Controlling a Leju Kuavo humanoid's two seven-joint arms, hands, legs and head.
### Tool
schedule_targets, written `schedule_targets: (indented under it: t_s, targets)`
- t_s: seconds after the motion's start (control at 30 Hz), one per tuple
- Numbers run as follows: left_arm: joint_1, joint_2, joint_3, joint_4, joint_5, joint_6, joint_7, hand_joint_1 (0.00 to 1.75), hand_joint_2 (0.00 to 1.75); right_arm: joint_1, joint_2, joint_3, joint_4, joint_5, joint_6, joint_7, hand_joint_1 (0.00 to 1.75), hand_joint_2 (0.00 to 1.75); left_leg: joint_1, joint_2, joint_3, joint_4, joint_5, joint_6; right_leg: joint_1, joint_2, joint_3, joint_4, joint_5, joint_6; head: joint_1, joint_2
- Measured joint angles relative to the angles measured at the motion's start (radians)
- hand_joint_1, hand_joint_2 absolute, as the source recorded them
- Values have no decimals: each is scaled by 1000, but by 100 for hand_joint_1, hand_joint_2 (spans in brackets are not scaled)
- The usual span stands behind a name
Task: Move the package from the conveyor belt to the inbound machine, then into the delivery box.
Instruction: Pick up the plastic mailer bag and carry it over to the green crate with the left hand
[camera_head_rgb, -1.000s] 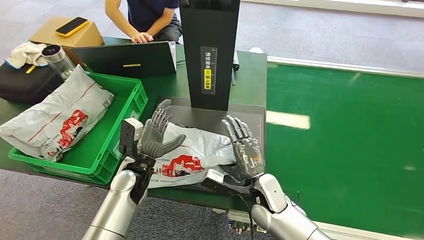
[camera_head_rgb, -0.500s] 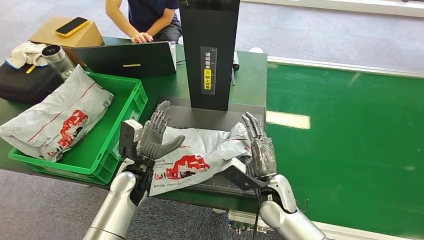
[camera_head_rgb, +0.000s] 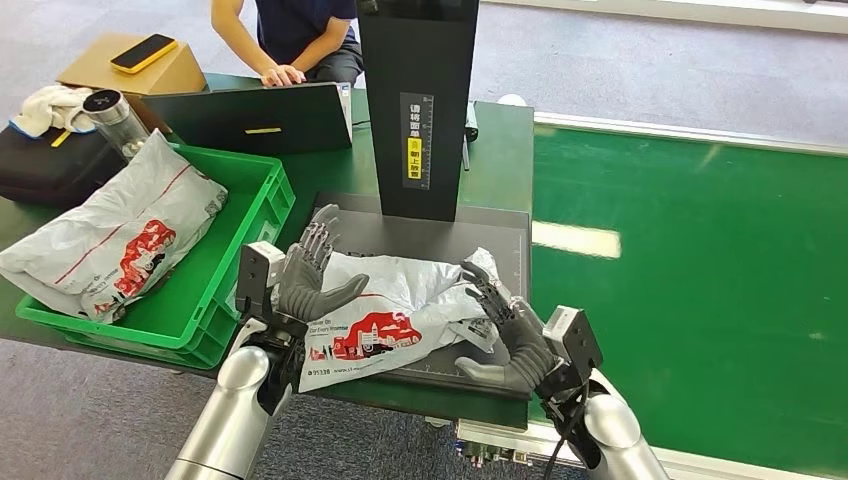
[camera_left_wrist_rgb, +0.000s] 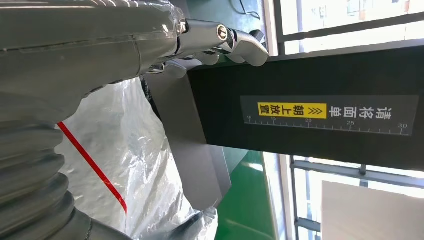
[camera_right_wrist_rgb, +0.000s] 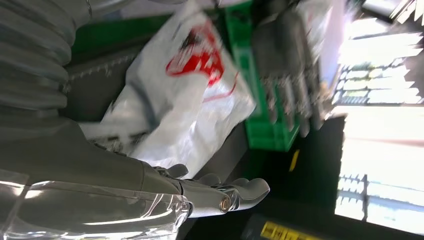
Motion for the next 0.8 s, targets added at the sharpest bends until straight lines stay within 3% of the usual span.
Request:
schedule_targets:
  t_s: [0.13,0.33,0.57,0.8]
  targets:
    - [2,0,4,-15,-8,-10,11,0,175,14,14,-43,-23,-61,108,0,0,175,0,0,0,0,0,0,0,0,0,0,0,0,0,0]
    - [46,4,17,-74,-61,-21,38,0,175,55,31,-130,-65,-36,94,5,0,175,0,0,0,0,-1,1,0,0,0,0,0,0,0,0]
    - [136,43,-38,-203,-418,-2,136,0,175,119,58,-243,-141,12,106,0,0,175,0,0,0,0,-1,2,0,0,0,0,-1,1,0,0]
    - [147,65,-140,-215,-589,-50,189,0,175,140,78,-278,-180,41,108,-2,0,175,0,0,0,0,-1,2,0,0,0,0,-1,1,0,0]
